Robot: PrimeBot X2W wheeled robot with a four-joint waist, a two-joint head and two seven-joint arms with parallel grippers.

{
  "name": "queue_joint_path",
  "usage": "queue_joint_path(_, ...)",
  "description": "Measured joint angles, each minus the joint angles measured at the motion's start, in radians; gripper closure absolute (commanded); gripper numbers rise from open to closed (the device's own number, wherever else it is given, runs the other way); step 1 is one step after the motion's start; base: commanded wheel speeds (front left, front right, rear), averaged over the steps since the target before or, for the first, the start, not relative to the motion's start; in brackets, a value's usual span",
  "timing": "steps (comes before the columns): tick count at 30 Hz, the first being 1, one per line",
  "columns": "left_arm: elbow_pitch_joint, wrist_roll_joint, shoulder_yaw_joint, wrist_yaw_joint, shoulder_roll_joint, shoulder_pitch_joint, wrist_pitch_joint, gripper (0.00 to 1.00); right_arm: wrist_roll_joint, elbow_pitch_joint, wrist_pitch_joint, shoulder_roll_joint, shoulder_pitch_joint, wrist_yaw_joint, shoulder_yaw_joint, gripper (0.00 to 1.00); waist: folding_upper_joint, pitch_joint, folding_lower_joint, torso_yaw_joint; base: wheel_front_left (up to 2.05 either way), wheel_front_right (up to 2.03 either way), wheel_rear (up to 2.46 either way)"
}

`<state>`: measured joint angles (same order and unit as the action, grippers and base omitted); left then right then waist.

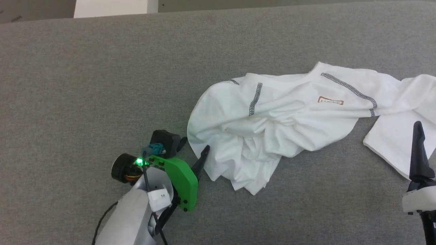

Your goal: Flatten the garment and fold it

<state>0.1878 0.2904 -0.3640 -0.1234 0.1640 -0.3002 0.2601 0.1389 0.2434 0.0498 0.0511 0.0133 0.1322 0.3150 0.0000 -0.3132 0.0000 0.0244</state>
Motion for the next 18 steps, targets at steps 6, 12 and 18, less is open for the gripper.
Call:
queue_joint_path(6,0.043,0.031,-0.025,0.000,0.006,-0.033,-0.011,1.00,0.003,-0.003,0.000,0.000,-0.003,0.000,0.000,0.00,0.0001,-0.028,0.0000,0.018,0.00,0.00,0.00)
queue_joint_path(12,0.011,0.066,0.037,0.039,0.009,-0.017,-0.062,1.00,0.006,-0.018,-0.002,0.000,-0.003,0.000,0.006,0.00,0.0000,-0.008,0.0000,0.011,0.00,0.00,0.00)
queue_joint_path(18,-0.182,0.097,0.174,0.118,0.098,0.063,-0.076,1.00,0.014,-0.033,-0.002,0.000,0.003,0.000,0.009,0.00,0.0000,0.043,0.0000,-0.014,0.00,0.00,0.00)
